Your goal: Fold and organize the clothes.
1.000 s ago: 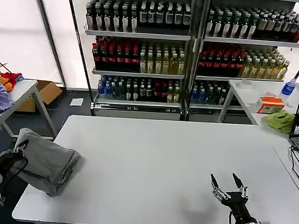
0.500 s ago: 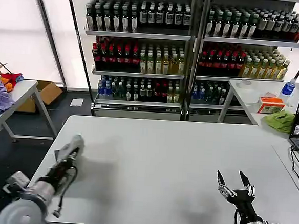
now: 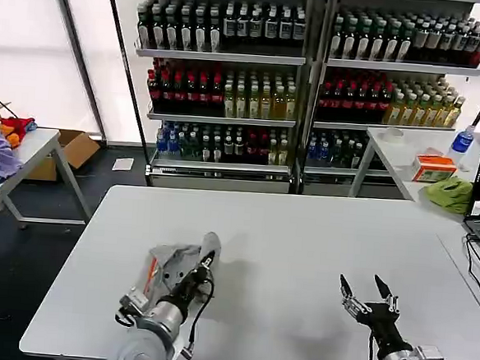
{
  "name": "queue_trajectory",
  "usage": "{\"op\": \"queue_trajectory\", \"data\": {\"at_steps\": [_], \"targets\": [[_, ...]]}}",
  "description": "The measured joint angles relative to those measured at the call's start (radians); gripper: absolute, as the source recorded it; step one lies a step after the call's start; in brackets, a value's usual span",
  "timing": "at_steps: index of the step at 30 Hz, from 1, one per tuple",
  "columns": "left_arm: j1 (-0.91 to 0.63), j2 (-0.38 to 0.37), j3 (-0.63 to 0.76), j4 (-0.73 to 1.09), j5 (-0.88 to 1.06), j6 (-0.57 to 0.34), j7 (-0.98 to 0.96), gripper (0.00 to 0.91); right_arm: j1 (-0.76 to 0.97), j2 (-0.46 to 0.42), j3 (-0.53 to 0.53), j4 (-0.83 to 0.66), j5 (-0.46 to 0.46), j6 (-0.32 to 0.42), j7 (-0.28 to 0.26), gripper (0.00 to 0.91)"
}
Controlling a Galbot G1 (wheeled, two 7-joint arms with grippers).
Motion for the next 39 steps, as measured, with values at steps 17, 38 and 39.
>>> {"op": "queue_trajectory", "data": {"at_steps": [17,38,39], "targets": [[0.061,0.013,-0.113,-0.156,0.055,-0.033,0.086,0.907,0.242,-0.021,-0.326,-0.044,0.15,-0.189,0.101,0.907],[0.148,0.029,-0.265,-0.223,0.128,-0.046,0.118,0.907,0.394,0.044,-0.582,-0.218,0.161,-0.208,0.112,0.0],[0.148,0.029,-0.268,-0.223,0.129,-0.046,0.117,0.907,0.395,0.048,-0.584,-0.22,0.167,-0.206,0.112,0.0]]}}
